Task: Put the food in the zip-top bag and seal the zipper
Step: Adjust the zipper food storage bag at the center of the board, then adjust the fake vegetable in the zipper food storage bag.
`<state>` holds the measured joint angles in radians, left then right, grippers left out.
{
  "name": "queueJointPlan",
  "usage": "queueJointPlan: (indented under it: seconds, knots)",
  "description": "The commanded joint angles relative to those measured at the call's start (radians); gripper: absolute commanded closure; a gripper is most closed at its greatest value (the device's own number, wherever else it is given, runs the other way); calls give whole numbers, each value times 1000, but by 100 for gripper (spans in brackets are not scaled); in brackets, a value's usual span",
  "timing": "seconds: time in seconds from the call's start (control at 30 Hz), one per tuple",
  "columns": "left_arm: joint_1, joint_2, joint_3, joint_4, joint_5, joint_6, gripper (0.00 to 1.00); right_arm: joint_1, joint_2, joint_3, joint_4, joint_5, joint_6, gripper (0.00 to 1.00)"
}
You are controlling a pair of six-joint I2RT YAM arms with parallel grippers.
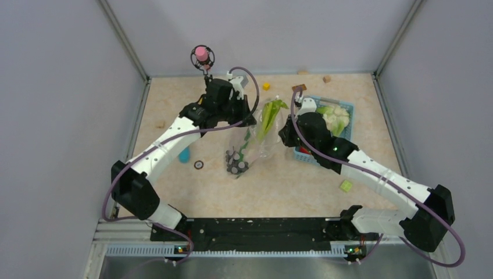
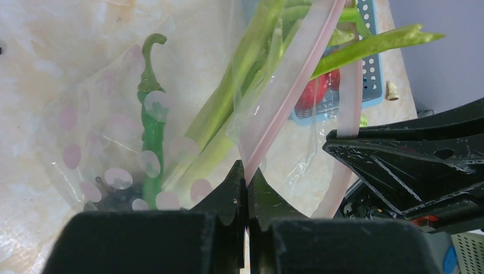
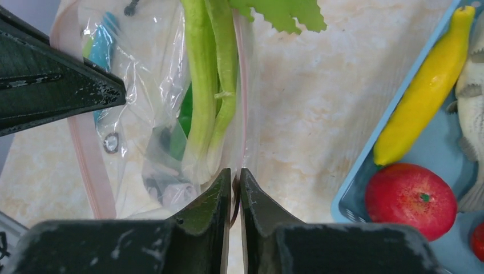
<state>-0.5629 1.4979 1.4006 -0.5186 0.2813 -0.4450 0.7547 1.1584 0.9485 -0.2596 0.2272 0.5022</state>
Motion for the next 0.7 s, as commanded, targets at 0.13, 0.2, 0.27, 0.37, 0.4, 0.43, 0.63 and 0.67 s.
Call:
queueJointPlan:
  seconds: [0.13, 0.2, 0.27, 0.37, 0.4, 0.43, 0.63, 0.67]
  knots:
    - [-2, -24, 11, 82, 75, 6, 100, -13, -78, 9, 16, 138, -88, 66]
    - [-2, -35, 13, 89, 93, 7, 100, -13, -102, 17, 37, 160, -138, 56]
    - [-2, -46, 11, 98, 112, 8, 100, -14, -124, 25, 70, 196, -167, 51]
    - [-2, -58, 14, 104, 125, 7, 100, -13, -138, 44, 133, 198, -235, 44]
    - [-2, -63, 15, 104, 125, 6, 100, -14, -136, 49, 153, 191, -255, 42]
    - [-3, -68, 16, 106, 125, 6, 100, -15, -132, 55, 169, 182, -270, 42]
    - [-2, -82, 16, 107, 132, 3, 100, -32, -69, 119, 196, 107, -258, 48]
    - [-3, -83, 16, 107, 132, 3, 100, -33, -55, 130, 201, 98, -264, 49]
